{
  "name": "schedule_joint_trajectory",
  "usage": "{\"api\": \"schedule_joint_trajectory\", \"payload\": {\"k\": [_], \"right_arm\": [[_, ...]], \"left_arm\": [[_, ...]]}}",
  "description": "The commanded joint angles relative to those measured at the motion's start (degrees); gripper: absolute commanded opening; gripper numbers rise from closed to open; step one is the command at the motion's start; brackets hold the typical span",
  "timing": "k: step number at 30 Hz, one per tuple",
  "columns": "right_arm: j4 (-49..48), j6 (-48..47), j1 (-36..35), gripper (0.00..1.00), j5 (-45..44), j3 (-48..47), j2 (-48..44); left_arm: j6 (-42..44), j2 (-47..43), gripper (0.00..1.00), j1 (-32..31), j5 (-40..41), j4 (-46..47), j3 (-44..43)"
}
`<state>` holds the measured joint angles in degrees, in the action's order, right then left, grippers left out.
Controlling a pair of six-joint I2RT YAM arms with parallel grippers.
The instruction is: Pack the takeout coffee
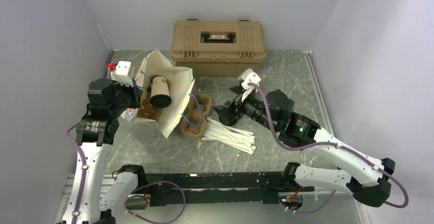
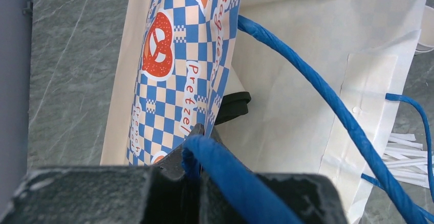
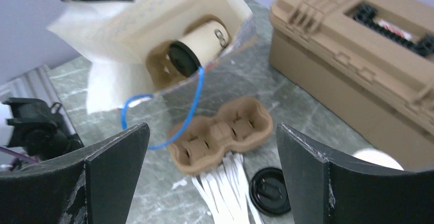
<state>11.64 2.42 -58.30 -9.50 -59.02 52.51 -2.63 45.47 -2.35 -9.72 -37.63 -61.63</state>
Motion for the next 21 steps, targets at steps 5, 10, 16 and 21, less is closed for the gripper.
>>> {"api": "schedule_joint_trajectory", "payload": {"k": [5,10,16,21], "right_arm": [[-1.59,-2.63,-0.59,0.96,14.06,-15.06,11.69],[0.59,-6.48,-3.55,0.94,13.91,-24.35,22.16],[5.33,-9.94,-6.21,0.89,13.05,-34.47,34.67],[7.57,-11.9,-6.32,0.85,9.74,-39.28,43.45]], "left_arm": [[-1.18,0.74,0.0,-0.2,-2.1,-1.09,-3.33],[-1.8,0.46,0.0,-0.2,-1.96,-1.22,-3.21],[-2.07,0.93,0.0,-0.2,-2.84,-2.23,-4.25],[-1.88,0.29,0.0,-0.2,-3.34,-2.84,-4.27]]}}
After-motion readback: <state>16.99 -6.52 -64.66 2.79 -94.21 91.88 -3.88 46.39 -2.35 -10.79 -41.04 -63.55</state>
